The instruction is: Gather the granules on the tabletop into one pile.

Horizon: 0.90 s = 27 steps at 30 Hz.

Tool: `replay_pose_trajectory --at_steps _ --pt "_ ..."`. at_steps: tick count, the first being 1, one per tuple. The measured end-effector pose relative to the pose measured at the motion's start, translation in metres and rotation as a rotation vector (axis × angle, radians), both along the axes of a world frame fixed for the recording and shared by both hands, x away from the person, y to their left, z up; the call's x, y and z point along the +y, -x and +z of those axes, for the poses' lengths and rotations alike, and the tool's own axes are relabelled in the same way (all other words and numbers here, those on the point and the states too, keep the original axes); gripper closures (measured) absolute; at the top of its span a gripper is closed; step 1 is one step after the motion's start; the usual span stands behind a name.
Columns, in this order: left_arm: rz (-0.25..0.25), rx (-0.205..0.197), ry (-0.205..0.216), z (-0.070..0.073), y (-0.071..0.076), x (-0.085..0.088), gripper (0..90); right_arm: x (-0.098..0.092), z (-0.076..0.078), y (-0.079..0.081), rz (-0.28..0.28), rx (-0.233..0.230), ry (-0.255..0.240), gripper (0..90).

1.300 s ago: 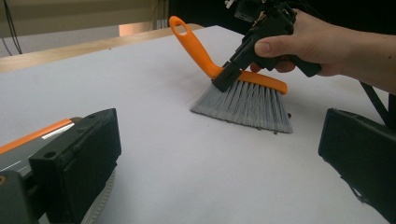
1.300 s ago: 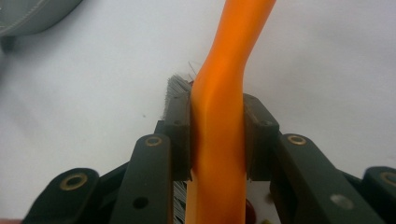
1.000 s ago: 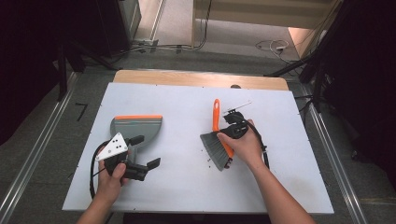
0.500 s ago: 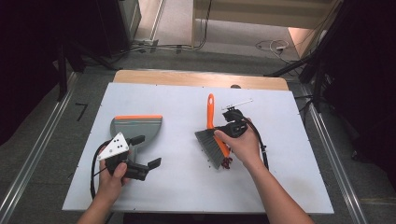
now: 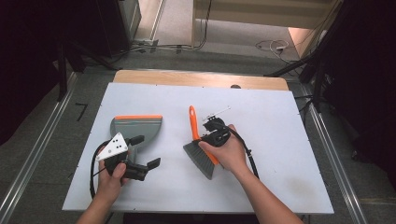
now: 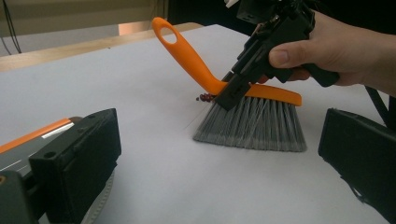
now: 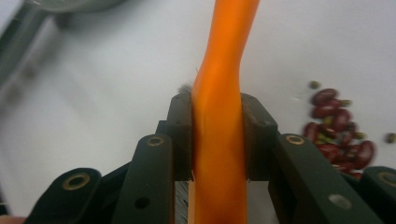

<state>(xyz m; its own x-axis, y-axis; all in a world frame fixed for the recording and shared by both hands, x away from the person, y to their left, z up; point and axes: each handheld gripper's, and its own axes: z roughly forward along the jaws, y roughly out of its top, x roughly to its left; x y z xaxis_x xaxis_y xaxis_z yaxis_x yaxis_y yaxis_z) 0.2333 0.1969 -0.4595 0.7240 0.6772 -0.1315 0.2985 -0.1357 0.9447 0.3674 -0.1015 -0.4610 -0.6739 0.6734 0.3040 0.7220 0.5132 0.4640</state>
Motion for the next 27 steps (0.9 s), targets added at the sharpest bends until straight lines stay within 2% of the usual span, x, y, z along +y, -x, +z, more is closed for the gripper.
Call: replay_pose_trajectory --at_steps 2,7,9,15,19,27 --pt "-0.001 0.0 0.002 0.0 0.0 0.0 0.0 -0.003 -0.002 -0.002 -0.001 -0.004 0.006 67.0" --pt "0.0 -0.001 0.002 0.0 0.0 0.0 0.0 -0.011 0.0 -0.005 0.008 -0.055 0.034 66.9" --pt "0.0 0.0 0.003 0.0 0.0 0.0 0.0 -0.015 0.001 -0.007 0.005 -0.062 0.042 66.9" --pt "0.0 0.0 0.003 0.0 0.0 -0.001 0.0 -0.028 0.001 -0.015 -0.01 -0.074 0.042 66.8" --pt "-0.001 0.001 0.002 0.0 0.0 -0.001 0.0 -0.035 0.001 -0.02 -0.032 -0.066 0.043 66.7" --pt "0.0 0.001 0.003 0.0 0.0 -0.001 0.0 -0.045 0.003 -0.028 -0.031 -0.092 0.06 66.7"
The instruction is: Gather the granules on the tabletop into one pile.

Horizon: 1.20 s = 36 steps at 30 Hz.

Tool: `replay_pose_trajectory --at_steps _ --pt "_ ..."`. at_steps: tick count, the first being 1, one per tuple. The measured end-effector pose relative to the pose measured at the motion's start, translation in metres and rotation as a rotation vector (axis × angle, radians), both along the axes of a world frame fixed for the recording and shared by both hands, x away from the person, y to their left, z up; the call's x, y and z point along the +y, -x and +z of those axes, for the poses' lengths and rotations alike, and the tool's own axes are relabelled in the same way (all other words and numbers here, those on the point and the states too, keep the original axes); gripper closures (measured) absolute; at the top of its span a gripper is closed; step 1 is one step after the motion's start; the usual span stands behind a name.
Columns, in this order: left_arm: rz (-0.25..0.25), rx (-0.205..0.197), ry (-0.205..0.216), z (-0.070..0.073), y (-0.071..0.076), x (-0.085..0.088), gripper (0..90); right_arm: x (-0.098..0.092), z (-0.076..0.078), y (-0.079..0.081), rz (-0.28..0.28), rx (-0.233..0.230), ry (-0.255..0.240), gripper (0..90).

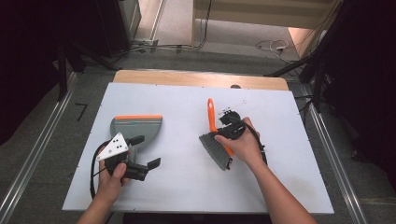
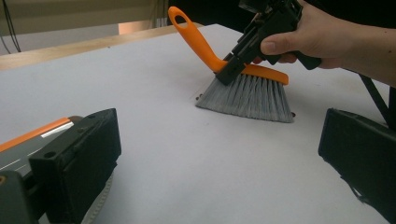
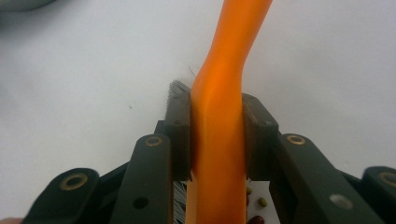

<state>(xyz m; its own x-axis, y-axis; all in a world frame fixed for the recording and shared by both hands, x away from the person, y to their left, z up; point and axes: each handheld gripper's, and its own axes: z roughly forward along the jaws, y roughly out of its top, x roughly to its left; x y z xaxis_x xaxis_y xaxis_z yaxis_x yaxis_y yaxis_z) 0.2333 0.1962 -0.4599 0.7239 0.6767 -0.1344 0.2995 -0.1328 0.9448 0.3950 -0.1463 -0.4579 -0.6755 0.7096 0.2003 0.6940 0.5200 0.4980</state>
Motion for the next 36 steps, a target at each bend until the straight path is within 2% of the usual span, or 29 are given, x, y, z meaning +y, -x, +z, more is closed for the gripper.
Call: replay_pose_trajectory --at_steps 4,8,10,14,16,18,21,25,27,28,30,33,36 --pt "-0.001 0.001 0.001 0.0 0.0 0.0 0.0 -0.001 0.002 -0.002 -0.003 -0.01 0.01 66.8" --pt "0.0 0.004 -0.005 -0.001 -0.001 0.0 0.0 -0.001 0.008 -0.001 0.031 -0.003 -0.037 67.3" --pt "0.0 0.004 -0.005 -0.001 -0.001 0.0 0.0 -0.003 0.014 0.0 0.031 -0.001 -0.055 67.6" --pt "0.002 0.005 -0.002 -0.001 -0.001 0.0 0.0 -0.01 0.033 0.004 0.088 -0.015 -0.099 67.7" --pt "0.003 0.006 -0.003 -0.001 -0.001 0.0 0.0 -0.014 0.045 0.01 0.147 -0.044 -0.097 67.7" --pt "0.002 0.005 -0.001 -0.001 -0.001 0.0 0.0 -0.018 0.052 0.017 0.222 -0.075 -0.08 67.7" --pt "0.001 0.005 -0.001 -0.001 -0.001 -0.001 0.0 -0.023 0.055 0.029 0.315 -0.101 -0.029 67.7" --pt "0.002 0.007 -0.002 -0.001 -0.001 -0.002 0.0 -0.03 0.049 0.043 0.39 -0.099 0.03 67.7" --pt "0.003 0.008 -0.006 -0.001 -0.001 -0.002 0.0 -0.034 0.044 0.049 0.435 -0.145 0.042 67.8" --pt "0.004 0.008 -0.008 -0.001 -0.002 -0.002 0.0 -0.035 0.043 0.053 0.452 -0.151 0.055 67.8" --pt "0.006 0.011 -0.006 -0.002 -0.002 -0.002 0.0 -0.037 0.04 0.058 0.484 -0.136 0.047 67.8" --pt "0.006 0.012 -0.004 -0.002 -0.003 -0.003 0.0 -0.036 0.036 0.065 0.54 -0.155 0.062 67.8" --pt "0.006 0.009 -0.007 -0.001 -0.002 -0.003 0.0 -0.033 0.028 0.069 0.586 -0.125 0.081 67.8"
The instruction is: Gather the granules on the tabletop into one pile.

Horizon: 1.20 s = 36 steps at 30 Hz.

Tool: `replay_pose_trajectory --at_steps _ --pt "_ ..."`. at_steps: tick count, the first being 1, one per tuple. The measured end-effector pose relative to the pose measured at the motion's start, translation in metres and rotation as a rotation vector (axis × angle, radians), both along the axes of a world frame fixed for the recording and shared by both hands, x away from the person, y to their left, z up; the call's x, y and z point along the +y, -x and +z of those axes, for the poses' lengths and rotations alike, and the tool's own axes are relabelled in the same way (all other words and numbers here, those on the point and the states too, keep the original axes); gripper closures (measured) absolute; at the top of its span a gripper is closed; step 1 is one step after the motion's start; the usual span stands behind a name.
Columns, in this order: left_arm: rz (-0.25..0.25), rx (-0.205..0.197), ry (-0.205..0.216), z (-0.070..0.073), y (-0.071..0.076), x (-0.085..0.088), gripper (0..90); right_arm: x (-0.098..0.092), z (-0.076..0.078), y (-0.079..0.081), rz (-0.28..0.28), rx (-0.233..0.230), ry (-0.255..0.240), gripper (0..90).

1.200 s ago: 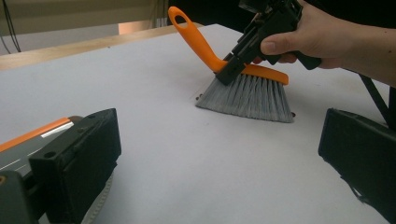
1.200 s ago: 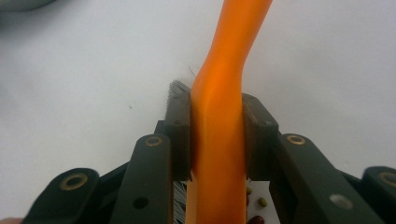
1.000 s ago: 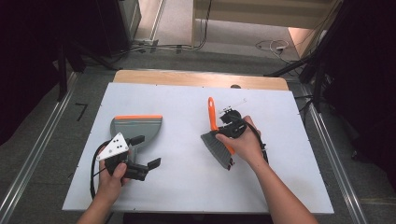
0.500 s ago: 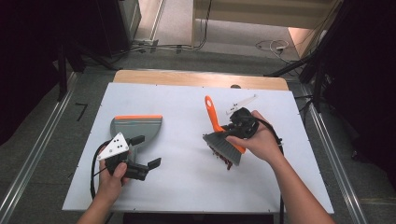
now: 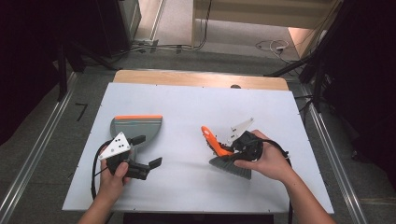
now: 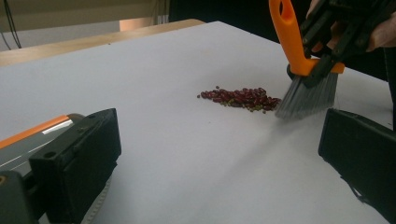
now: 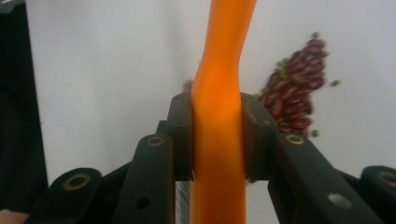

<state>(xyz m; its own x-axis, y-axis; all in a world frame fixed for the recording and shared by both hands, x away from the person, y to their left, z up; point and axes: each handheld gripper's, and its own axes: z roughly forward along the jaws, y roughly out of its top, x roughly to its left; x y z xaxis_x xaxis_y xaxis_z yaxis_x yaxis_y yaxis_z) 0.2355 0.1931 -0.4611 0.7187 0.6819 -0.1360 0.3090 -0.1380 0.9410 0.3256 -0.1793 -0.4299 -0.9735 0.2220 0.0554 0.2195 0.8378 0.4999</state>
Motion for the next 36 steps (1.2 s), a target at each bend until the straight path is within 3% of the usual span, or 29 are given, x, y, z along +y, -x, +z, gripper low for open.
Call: replay_pose_trajectory --at_steps 3,7,9,12,19,36 --pt "0.002 0.0 -0.001 0.0 0.001 0.001 0.0 0.003 -0.005 0.007 0.025 0.039 0.034 67.8" --pt "0.003 0.003 0.001 0.0 0.0 0.001 0.0 0.007 -0.01 0.011 0.086 -0.01 0.059 67.8" --pt "0.001 0.0 0.001 0.0 0.0 0.0 0.0 0.007 -0.011 0.01 0.076 -0.039 0.056 67.7" --pt "0.002 0.0 0.0 0.0 0.001 0.0 0.0 0.005 -0.015 0.002 0.096 -0.065 0.012 67.5" --pt "0.0 0.0 -0.001 0.0 0.0 0.0 0.0 0.004 -0.023 -0.021 0.094 -0.035 -0.042 67.1" --pt "0.0 0.002 0.0 0.0 0.001 0.001 0.0 0.02 -0.024 -0.063 0.111 -0.061 -0.07 67.0"
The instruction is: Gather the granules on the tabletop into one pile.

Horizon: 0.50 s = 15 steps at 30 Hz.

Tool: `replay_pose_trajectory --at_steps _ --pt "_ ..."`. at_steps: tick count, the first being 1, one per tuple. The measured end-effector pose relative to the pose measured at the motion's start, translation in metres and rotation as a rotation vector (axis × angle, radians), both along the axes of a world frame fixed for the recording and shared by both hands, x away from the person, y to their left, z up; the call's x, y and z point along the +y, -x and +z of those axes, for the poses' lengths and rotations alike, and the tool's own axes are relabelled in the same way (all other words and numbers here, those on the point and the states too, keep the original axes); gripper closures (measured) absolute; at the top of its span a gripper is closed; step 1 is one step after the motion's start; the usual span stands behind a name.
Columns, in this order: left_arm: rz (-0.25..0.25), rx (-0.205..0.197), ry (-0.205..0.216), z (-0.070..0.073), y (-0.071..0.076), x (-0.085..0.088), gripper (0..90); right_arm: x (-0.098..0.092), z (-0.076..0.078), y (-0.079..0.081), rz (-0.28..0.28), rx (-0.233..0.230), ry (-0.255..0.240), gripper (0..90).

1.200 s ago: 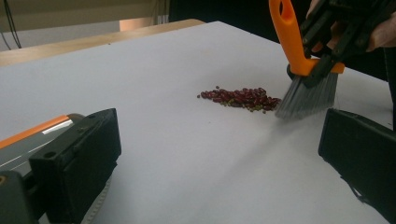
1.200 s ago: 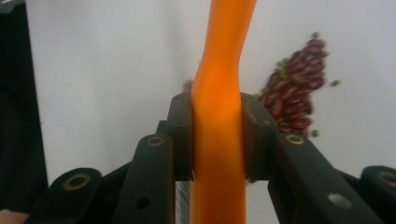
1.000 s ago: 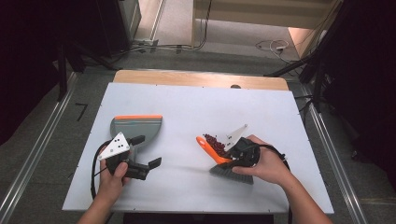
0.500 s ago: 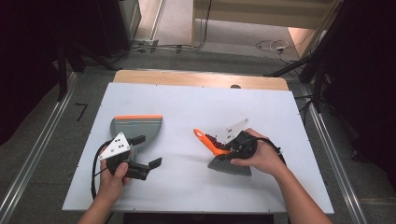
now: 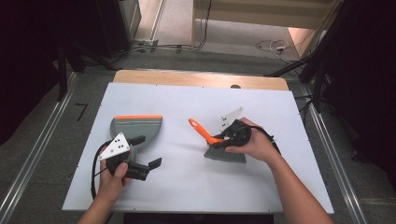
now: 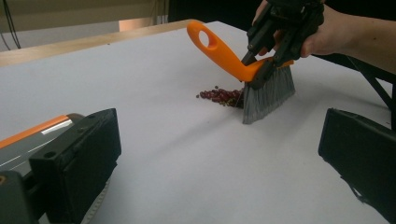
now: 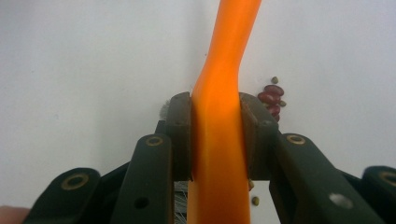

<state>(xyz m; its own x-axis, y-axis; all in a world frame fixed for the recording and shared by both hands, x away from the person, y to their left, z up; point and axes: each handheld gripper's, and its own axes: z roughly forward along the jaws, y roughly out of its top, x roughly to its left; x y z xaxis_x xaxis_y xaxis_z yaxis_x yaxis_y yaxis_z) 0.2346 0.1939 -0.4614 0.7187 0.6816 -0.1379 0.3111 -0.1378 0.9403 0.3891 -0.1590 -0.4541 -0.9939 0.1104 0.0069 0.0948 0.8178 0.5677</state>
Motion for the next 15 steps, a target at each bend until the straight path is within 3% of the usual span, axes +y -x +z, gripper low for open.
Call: replay_pose_trajectory --at_steps 15 --pt "-0.001 0.0 0.005 0.0 -0.001 0.001 0.0 0.013 -0.001 -0.022 -0.006 -0.011 -0.018 66.8"
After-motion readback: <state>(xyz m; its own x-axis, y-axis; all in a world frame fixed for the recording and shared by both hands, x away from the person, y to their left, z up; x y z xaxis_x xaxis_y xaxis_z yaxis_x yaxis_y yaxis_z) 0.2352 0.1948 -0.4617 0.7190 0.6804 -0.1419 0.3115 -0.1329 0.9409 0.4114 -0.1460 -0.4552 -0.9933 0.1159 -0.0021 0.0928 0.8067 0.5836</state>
